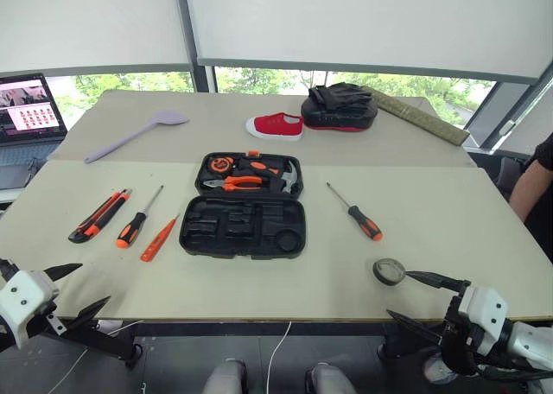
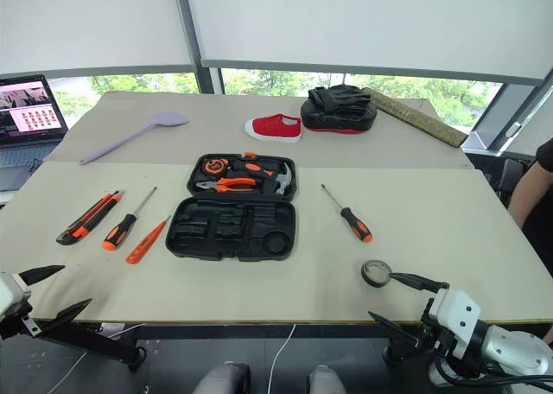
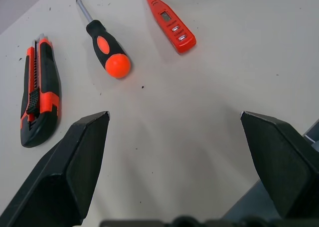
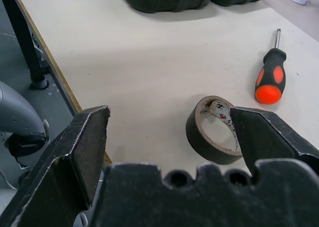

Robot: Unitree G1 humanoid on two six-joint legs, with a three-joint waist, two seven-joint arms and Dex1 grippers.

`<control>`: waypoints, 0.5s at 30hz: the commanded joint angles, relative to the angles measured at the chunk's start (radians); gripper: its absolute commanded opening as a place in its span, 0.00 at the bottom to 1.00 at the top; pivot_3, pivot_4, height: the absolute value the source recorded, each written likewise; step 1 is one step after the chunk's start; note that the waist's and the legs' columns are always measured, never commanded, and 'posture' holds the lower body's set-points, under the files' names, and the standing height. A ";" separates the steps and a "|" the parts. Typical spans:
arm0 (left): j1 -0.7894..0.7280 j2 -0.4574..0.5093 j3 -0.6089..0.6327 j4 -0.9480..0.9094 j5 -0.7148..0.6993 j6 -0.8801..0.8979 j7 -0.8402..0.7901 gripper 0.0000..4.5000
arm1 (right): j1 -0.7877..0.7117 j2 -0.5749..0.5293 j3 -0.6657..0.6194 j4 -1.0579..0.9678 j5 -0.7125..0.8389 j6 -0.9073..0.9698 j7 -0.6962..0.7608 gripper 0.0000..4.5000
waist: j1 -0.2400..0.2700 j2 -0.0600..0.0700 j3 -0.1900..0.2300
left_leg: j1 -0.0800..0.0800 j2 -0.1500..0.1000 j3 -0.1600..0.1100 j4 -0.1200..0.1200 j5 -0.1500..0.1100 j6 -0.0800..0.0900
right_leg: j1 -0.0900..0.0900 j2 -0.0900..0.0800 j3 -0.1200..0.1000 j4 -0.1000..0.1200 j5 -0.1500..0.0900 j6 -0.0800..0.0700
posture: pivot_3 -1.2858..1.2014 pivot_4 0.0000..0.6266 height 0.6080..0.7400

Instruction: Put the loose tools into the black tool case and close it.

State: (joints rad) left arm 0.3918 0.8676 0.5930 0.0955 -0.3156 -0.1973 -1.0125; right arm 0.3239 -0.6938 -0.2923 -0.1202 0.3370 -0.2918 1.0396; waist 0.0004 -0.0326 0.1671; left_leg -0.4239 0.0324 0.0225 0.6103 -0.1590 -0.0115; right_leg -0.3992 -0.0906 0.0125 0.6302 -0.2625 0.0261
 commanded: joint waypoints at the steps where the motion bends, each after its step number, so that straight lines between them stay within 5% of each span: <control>1: 0.011 -0.017 0.044 -0.064 -0.072 0.090 0.027 1.00 | -0.027 0.017 -0.005 -0.041 0.059 0.002 -0.009 0.99 | 0.000 0.000 0.000 | 0.000 0.000 0.000 0.000 0.000 0.000 | 0.000 0.000 0.000 0.000 0.000 0.000 | 0.52 0.24 1.00; 6: 0.019 -0.086 0.164 -0.155 -0.268 0.364 0.136 1.00 | -0.134 0.059 -0.016 -0.166 0.232 0.164 -0.100 0.99 | -0.013 0.000 0.000 | 0.000 0.002 0.001 0.000 0.000 0.000 | -0.001 0.000 0.000 0.002 0.001 0.000 | 0.52 0.24 1.00; 10: 0.055 -0.180 0.289 -0.195 -0.391 0.533 0.274 1.00 | -0.227 0.113 -0.002 -0.229 0.234 0.187 -0.197 0.99 | -0.015 -0.001 0.000 | 0.001 0.003 0.001 0.001 0.000 0.000 | -0.001 0.001 0.000 0.002 0.003 0.002 | 0.52 0.24 1.00; 15: 0.103 -0.171 0.298 -0.250 -0.447 0.740 0.349 1.00 | -0.248 0.125 0.036 -0.276 0.246 0.216 -0.189 0.99 | -0.002 -0.002 -0.001 | 0.000 0.001 0.002 0.002 0.002 0.004 | -0.002 0.001 0.000 0.002 0.005 0.005 | 0.52 0.24 1.00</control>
State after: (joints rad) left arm 0.5009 0.6761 0.8570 -0.1203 -0.7341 0.4843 -0.6971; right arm 0.0801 -0.5701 -0.2604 -0.3481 0.5565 -0.0928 0.8458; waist -0.0016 -0.0345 0.1664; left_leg -0.4240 0.0337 0.0249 0.6121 -0.1568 -0.0080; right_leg -0.4016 -0.0899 0.0125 0.6317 -0.2587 0.0300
